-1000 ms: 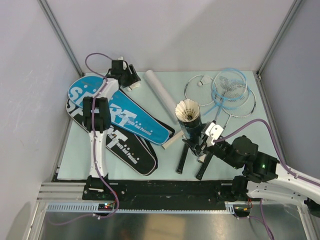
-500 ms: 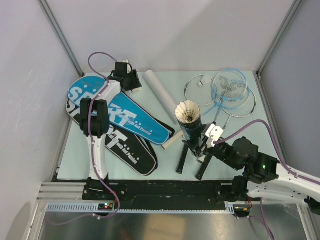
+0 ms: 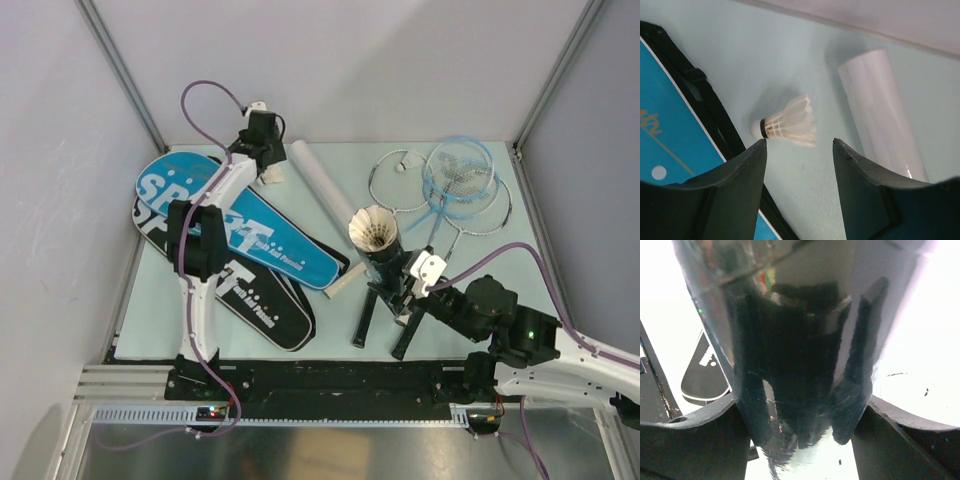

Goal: Pack up the badminton gear
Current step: Pick up the shuttlecock at the center of the board.

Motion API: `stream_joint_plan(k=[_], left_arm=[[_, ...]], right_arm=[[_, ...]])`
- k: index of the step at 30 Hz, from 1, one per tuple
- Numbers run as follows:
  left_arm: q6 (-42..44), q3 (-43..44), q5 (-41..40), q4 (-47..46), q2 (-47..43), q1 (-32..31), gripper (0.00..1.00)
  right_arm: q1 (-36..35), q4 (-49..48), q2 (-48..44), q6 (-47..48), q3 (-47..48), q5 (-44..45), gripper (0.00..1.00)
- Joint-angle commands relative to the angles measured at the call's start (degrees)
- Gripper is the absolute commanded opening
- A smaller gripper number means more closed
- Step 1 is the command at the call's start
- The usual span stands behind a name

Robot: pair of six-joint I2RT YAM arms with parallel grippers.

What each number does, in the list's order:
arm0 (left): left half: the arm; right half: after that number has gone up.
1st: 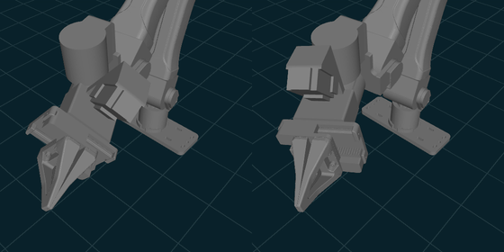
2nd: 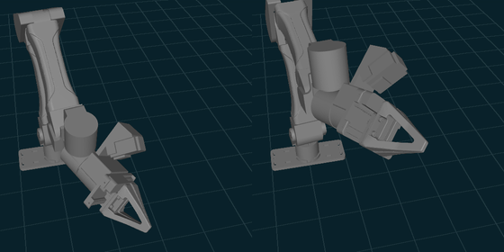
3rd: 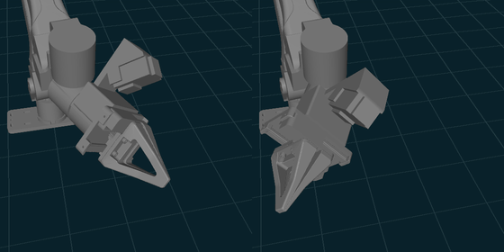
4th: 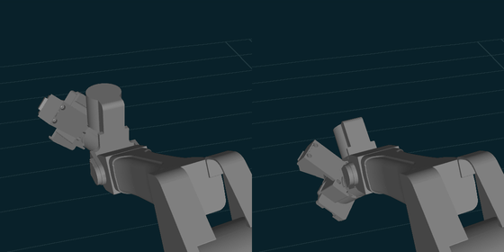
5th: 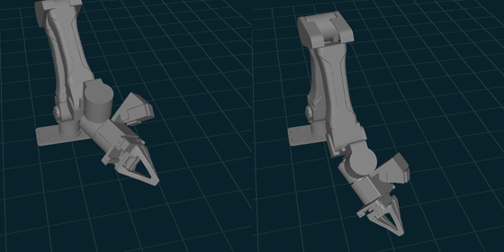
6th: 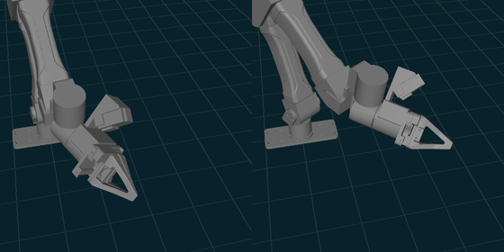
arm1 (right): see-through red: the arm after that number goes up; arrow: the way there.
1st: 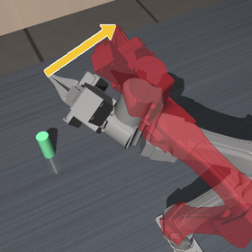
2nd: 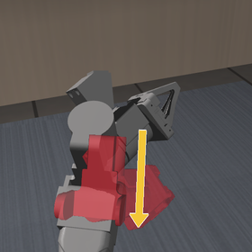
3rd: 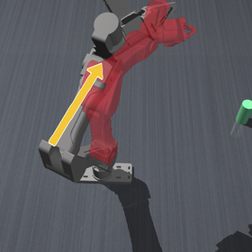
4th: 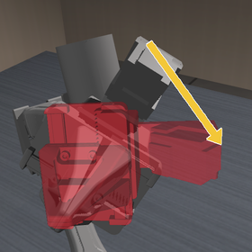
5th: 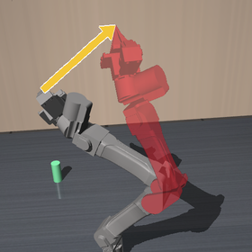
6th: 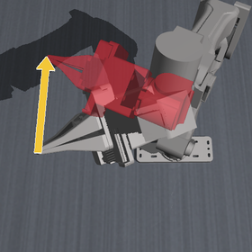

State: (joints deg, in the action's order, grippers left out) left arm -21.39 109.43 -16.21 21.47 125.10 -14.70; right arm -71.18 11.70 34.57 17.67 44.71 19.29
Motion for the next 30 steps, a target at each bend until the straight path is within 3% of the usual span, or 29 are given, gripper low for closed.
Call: stream_joint_plan(k=[1,11,30], left_arm=[[1.0,6.7,-9.2,1.7,4.1,-1.2,0.61],[2.0,19.1,-9.7,6.1,13.0,-1.3,0.64],[-1.0,18.8,-2.6,15.5,14.2,1.0,0.57]], right_arm=[[-0.4,-2.8,-1.7,1.1,3.0,1.3,0.28],[-0.4,-1.5,-3.6,1.0,2.9,0.9,0.28],[-0.9,-1.7,-7.3,-0.1,2.8,-0.8,0.27]])
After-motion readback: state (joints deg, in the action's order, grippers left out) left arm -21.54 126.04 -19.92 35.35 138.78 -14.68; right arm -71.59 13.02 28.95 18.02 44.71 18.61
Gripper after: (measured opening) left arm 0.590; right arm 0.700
